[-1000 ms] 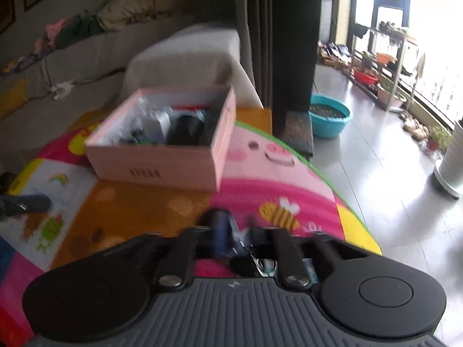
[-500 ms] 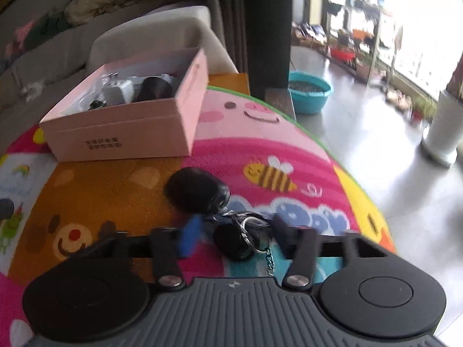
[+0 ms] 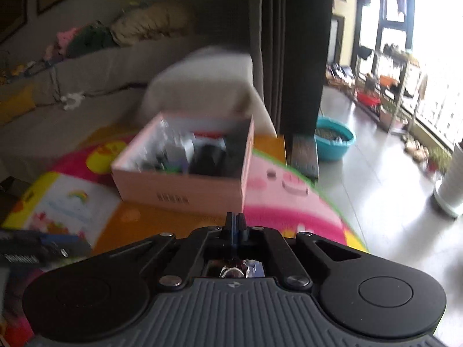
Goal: Organize rigid objects
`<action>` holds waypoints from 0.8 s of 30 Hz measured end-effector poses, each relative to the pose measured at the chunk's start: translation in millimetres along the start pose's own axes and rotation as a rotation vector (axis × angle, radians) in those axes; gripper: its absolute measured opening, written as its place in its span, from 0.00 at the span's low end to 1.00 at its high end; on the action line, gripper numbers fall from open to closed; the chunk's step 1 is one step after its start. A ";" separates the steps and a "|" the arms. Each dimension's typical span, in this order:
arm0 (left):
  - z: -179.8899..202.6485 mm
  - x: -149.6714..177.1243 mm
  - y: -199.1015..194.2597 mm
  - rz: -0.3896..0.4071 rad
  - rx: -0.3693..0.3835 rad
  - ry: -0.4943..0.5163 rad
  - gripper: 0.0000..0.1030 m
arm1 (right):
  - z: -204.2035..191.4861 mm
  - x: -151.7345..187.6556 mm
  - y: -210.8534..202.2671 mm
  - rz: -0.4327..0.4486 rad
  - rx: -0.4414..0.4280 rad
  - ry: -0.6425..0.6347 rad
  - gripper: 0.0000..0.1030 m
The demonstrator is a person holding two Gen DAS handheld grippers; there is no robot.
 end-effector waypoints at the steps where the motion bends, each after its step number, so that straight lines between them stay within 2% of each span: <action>1: 0.7 0.0 -0.3 0.002 0.000 0.000 0.49 | -2.1 -6.2 -4.5 0.009 -0.005 -0.010 0.00; 4: 11.4 -0.2 -1.0 0.008 0.019 0.024 0.49 | -4.3 -16.9 -9.3 0.033 0.032 -0.047 0.01; 6: 26.9 -0.2 1.1 0.003 0.040 0.069 0.49 | -1.1 -14.6 -4.8 0.020 0.058 -0.047 0.02; 7: 36.5 -0.6 3.4 -0.002 0.050 0.093 0.49 | 1.9 -10.4 -1.2 0.006 0.068 -0.042 0.08; 9: 60.4 -2.4 10.8 -0.014 0.073 0.143 0.49 | 12.2 4.8 8.0 -0.032 0.091 -0.009 0.36; 10: 74.3 -3.9 16.3 -0.018 0.086 0.165 0.49 | 17.7 13.3 11.4 -0.039 0.106 0.011 0.56; 11: 90.2 -6.6 23.6 -0.021 0.097 0.189 0.49 | 23.9 23.3 13.9 -0.040 0.120 0.032 0.62; 16: 159.1 -20.8 76.4 -0.032 0.098 0.216 0.49 | 46.6 74.1 15.6 -0.041 0.183 0.085 0.62; 17: 167.4 -21.2 88.0 -0.042 0.071 0.221 0.50 | 48.5 84.4 14.0 -0.038 0.190 0.085 0.62; 21: 184.9 -16.3 133.0 -0.092 -0.113 0.274 0.50 | 50.4 113.8 7.1 -0.018 0.196 0.072 0.64; 24: 190.8 -15.3 142.5 -0.077 -0.165 0.301 0.51 | 54.4 130.1 2.5 0.000 0.184 0.086 0.65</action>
Point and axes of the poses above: each gripper's, at about its wrist camera, not at the fingertips, and y roughly the way its jaws point, z to its right, x to its underside, the point moved 4 cm from there along y, roughly the way its jaws point, and after that the axes turned 7 degrees about -x, right-handed, at the moved point
